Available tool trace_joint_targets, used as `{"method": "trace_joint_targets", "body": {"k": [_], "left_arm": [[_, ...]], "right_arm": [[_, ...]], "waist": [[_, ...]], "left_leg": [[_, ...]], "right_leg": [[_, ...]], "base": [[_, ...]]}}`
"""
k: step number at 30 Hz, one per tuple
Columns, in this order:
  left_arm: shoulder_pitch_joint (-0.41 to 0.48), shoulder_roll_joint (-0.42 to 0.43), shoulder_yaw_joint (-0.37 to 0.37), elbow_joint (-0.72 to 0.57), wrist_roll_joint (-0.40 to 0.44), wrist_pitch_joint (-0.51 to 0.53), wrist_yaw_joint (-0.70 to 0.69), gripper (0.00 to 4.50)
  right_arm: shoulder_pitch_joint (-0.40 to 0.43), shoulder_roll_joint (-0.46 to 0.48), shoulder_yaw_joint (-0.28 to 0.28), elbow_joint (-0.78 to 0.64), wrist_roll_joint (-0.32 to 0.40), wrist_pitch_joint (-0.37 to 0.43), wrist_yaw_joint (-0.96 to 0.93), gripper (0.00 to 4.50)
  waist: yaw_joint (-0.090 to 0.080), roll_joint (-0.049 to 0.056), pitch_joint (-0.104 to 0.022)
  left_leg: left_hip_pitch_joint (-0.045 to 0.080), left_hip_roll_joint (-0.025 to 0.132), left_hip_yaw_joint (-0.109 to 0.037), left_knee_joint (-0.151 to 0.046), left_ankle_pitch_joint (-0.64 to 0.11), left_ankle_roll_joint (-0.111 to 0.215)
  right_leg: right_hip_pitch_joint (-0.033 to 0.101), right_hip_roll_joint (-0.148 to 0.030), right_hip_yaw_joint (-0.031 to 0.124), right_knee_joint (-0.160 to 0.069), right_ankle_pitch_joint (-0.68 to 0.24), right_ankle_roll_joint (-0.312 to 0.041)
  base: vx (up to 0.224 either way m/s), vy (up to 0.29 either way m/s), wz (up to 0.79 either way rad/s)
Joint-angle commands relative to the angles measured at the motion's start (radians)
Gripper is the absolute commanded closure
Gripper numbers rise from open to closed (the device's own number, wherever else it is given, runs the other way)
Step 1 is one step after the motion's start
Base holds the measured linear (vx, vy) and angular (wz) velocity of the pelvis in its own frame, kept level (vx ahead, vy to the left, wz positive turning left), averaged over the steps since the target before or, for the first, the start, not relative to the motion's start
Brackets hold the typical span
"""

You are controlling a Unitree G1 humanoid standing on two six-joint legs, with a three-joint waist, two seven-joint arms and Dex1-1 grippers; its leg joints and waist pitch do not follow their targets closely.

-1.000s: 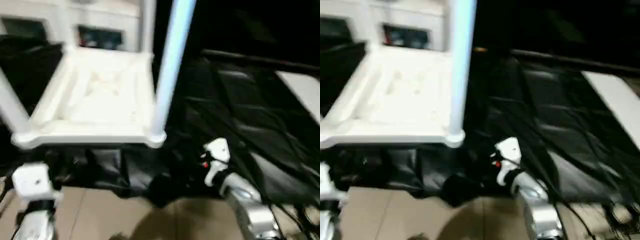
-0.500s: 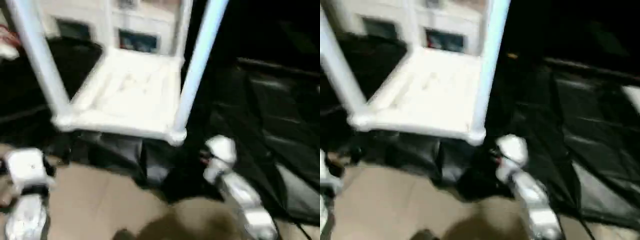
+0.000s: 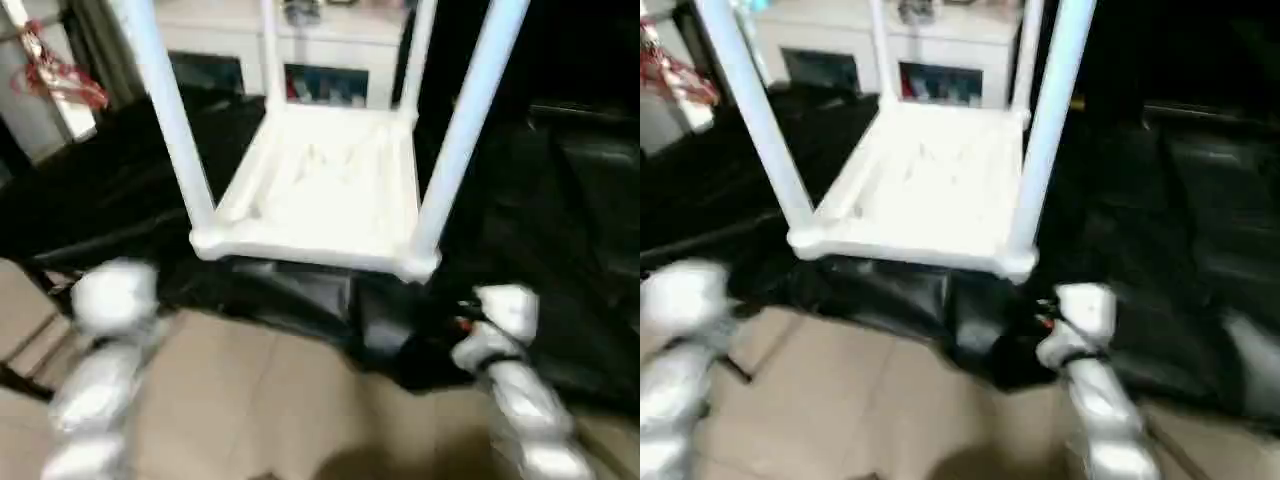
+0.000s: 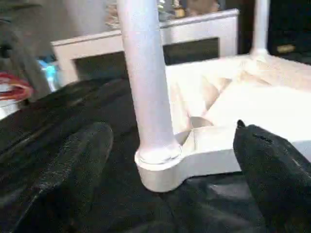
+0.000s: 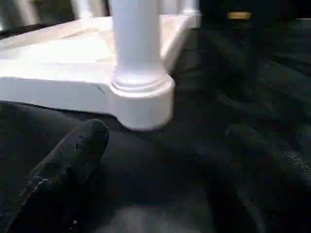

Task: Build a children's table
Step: Move to table

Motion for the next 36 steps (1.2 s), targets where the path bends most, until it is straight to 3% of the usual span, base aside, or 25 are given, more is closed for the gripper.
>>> {"method": "trace_joint_targets", "body": {"k": [1,3,5,7,9,10,11,12,13,14,15,16,18,19,24,25,27,29,30,31,32,33,34,35,36], "left_arm": [[-0.017,0.006,0.019,0.034,-0.018,-0.007,-0.003,0.0],[-0.026,-0.003,0.014,0.049,-0.025,-0.011,-0.006,0.0],[-0.028,-0.016,0.015,0.058,-0.03,-0.015,-0.001,0.0],[-0.017,-0.038,0.017,0.056,-0.047,-0.012,0.007,0.0],[0.009,-0.054,0.017,0.035,-0.058,-0.019,0.014,0.0],[0.011,-0.054,0.016,0.034,-0.058,-0.02,0.015,0.0],[0.025,-0.058,0.012,0.029,-0.062,-0.034,0.016,0.0],[0.025,-0.058,0.012,0.029,-0.062,-0.034,0.016,0.0],[0.038,-0.065,0.003,0.022,-0.054,-0.046,0.022,0.0],[0.041,-0.067,0.001,0.019,-0.051,-0.047,0.024,0.0],[0.05,-0.074,-0.008,0.01,-0.038,-0.05,0.034,0.0],[0.05,-0.074,-0.008,0.01,-0.038,-0.05,0.034,0.0],[0.046,-0.084,-0.019,-0.003,-0.023,-0.044,0.041,0.0],[0.029,-0.08,-0.031,-0.025,-0.023,-0.032,0.032,0.0],[-0.039,-0.068,-0.065,-0.034,-0.008,-0.016,0.024,0.0],[-0.053,-0.065,-0.07,-0.032,-0.003,-0.024,0.021,0.0],[-0.071,-0.062,-0.07,-0.027,-0.001,-0.018,0.024,0.0],[-0.062,-0.05,-0.069,-0.038,0.016,-0.003,0.032,0.0],[-0.058,-0.047,-0.069,-0.043,0.02,0.006,0.035,0.0],[-0.044,-0.04,-0.061,-0.058,0.015,0.021,0.037,0.0],[-0.031,-0.031,-0.053,-0.065,0.016,0.02,0.039,0.0],[-0.02,-0.025,-0.047,-0.07,0.015,0.016,0.039,0.0],[-0.008,-0.021,-0.038,-0.073,0.012,0.011,0.041,0.0],[0.002,-0.019,-0.026,-0.071,0.011,0.008,0.05,0.0],[0.015,-0.016,-0.013,-0.071,0.009,0.005,0.057,0.0]], "right_arm": [[-0.003,0.014,0.009,-0.054,0.0,0.014,-0.011,0.07],[0.006,0.012,0.015,-0.085,-0.01,0.023,-0.021,0.07],[0.013,0.006,0.032,-0.111,-0.022,0.04,-0.025,0.07],[0.013,-0.008,0.064,-0.133,-0.042,0.044,-0.016,0.07],[0.0,-0.01,0.071,-0.134,-0.04,0.048,-0.004,0.07],[-0.001,-0.01,0.071,-0.134,-0.039,0.049,-0.003,0.07],[-0.021,-0.008,0.077,-0.128,-0.041,0.066,0.001,0.07],[-0.021,-0.008,0.077,-0.128,-0.041,0.066,0.001,0.07],[-0.047,-0.015,0.089,-0.115,-0.049,0.077,0.013,0.07],[-0.05,-0.017,0.09,-0.114,-0.049,0.079,0.015,0.07],[-0.061,-0.024,0.091,-0.107,-0.049,0.084,0.023,0.07],[-0.061,-0.024,0.091,-0.107,-0.049,0.084,0.023,0.07],[-0.105,-0.036,0.099,-0.06,-0.052,0.091,0.02,0.07],[-0.146,-0.032,0.094,-0.023,-0.044,0.088,0.019,0.07],[-0.214,-0.028,0.066,0.016,-0.019,0.105,0.015,0.07],[-0.219,-0.025,0.065,0.016,-0.011,0.103,0.021,0.07],[-0.221,-0.02,0.067,0.017,-0.005,0.101,0.027,0.07],[-0.209,-0.013,0.075,0.037,-0.009,0.081,0.026,0.07],[-0.207,-0.011,0.076,0.04,-0.008,0.077,0.028,0.07],[-0.201,-0.006,0.083,0.042,-0.006,0.073,0.034,0.07],[-0.198,0.0,0.088,0.044,0.001,0.074,0.043,0.07],[-0.194,0.005,0.092,0.042,0.006,0.077,0.049,0.07],[-0.19,0.009,0.097,0.044,0.01,0.072,0.054,0.07],[-0.194,0.013,0.098,0.057,0.015,0.061,0.062,0.07],[-0.194,0.018,0.101,0.067,0.018,0.052,0.066,0.07]], "waist": [[-0.013,-0.016,-0.019],[-0.101,0.046,-0.039],[-0.131,0.056,-0.031],[-0.132,0.044,-0.025],[-0.12,-0.031,-0.04],[-0.113,-0.058,-0.041],[-0.094,-0.054,-0.029],[-0.1,-0.036,-0.022],[-0.11,-0.037,-0.01],[-0.11,-0.037,-0.01],[-0.131,-0.044,-0.007],[-0.134,-0.016,-0.011],[-0.136,-0.041,-0.009],[-0.14,-0.069,-0.004],[-0.122,-0.067,-0.005],[-0.126,-0.08,-0.008],[-0.126,-0.084,0.009],[-0.119,-0.036,0.013],[-0.112,-0.038,0.018],[-0.108,-0.05,0.019],[-0.102,-0.042,0.011],[-0.112,-0.088,-0.006],[-0.091,-0.074,-0.014],[-0.068,-0.106,-0.03],[-0.063,-0.089,-0.036]], "left_leg": [[0.001,0.042,-0.003,-0.118,-0.056,-0.014],[0.086,0.065,-0.001,-0.259,-0.226,0.255],[0.097,0.084,-0.029,-0.286,-0.099,0.432],[0.094,0.13,-0.044,-0.264,0.107,0.512],[0.05,0.166,-0.039,-0.257,0.016,0.353],[-0.004,0.143,-0.023,-0.211,-0.1,0.259],[-0.002,0.107,-0.003,-0.111,-0.115,0.073],[0.002,0.105,-0.013,-0.096,-0.078,0.01],[-0.01,0.113,-0.006,-0.207,-0.212,-0.048],[-0.01,0.113,-0.006,-0.207,-0.212,-0.048],[0.035,0.164,-0.022,-0.245,-0.472,-0.079],[0.044,0.159,-0.019,-0.271,-0.606,-0.146],[0.029,0.144,-0.007,-0.284,-0.556,-0.154],[0.023,0.14,0.008,-0.284,-0.558,-0.156],[0.036,0.139,0.031,-0.27,-0.492,-0.158],[0.108,0.146,0.087,-0.246,-0.534,-0.2],[0.178,0.154,0.121,-0.258,-0.714,-0.179],[0.156,0.196,0.122,-0.331,-0.843,-0.187],[0.133,0.236,0.133,-0.384,-0.904,-0.193],[0.069,0.201,0.096,-0.41,-0.929,-0.152],[0.09,0.18,0.112,-0.395,-0.941,-0.095],[0.083,0.117,0.122,-0.286,-0.727,-0.047],[0.047,0.104,0.121,-0.215,-0.531,-0.022],[-0.035,0.076,0.096,-0.076,-0.194,0.067],[-0.056,0.073,0.082,-0.056,-0.108,0.081]], "right_leg": [[0.066,-0.107,0.034,-0.196,-0.528,-0.229],[0.007,0.088,-0.043,-0.055,-0.34,-0.195],[-0.018,0.1,-0.077,0.074,-0.13,-0.133],[-0.041,0.073,-0.067,0.08,-0.112,-0.117],[0.015,-0.03,0.035,-0.015,-0.058,-0.114],[0.049,-0.12,0.105,-0.068,-0.085,-0.121],[0.052,-0.201,0.123,-0.143,-0.274,-0.201],[0.056,-0.185,0.096,-0.148,-0.383,-0.231],[0.044,-0.021,0.004,-0.114,-0.559,-0.206],[0.044,-0.021,0.004,-0.114,-0.559,-0.206],[0.016,0.006,0.01,-0.099,-0.434,-0.195],[0.021,0.015,0.003,-0.076,-0.253,-0.198],[0.043,-0.006,-0.001,-0.086,-0.11,-0.205],[0.043,-0.023,0.005,-0.107,-0.179,-0.188],[0.032,-0.045,0.024,-0.123,-0.268,-0.185],[-0.012,-0.004,0.034,-0.147,-0.358,-0.147],[-0.038,0.055,-0.011,-0.151,-0.491,-0.11],[0.0,0.054,-0.058,-0.068,-0.385,-0.117],[0.035,0.044,-0.085,0.024,-0.251,-0.125],[0.095,0.037,-0.096,0.038,-0.165,-0.098],[0.104,0.018,-0.066,0.008,-0.179,-0.077],[0.114,-0.051,0.003,-0.125,-0.478,-0.072],[0.154,-0.124,0.041,-0.178,-0.659,-0.1],[0.219,-0.192,0.105,-0.213,-0.772,-0.129],[0.235,-0.192,0.106,-0.205,-0.708,-0.162]], "base": [[-0.054,0.3,-0.33],[-0.073,0.313,0.1],[-0.057,0.317,0.08],[-0.052,0.254,-0.02],[-0.092,0.178,-0.07],[-0.118,0.153,-0.05],[-0.132,0.144,-0.04],[-0.077,0.15,-0.27],[-0.077,0.15,-0.27],[-0.072,0.131,-0.15],[-0.106,0.109,0.19],[-0.106,0.109,0.19],[-0.061,0.103,0.05],[-0.041,0.1,-0.03],[-0.026,0.036,0.0],[0.0,0.0,0.0],[0.019,0.044,-0.54],[0.037,0.046,-0.79],[0.019,0.015,-0.86],[0.019,0.015,-0.86],[0.052,-0.058,-0.49],[0.121,-0.133,-0.23],[0.121,-0.133,-0.23],[0.164,-0.132,-0.29],[0.204,-0.113,-0.12]]}}
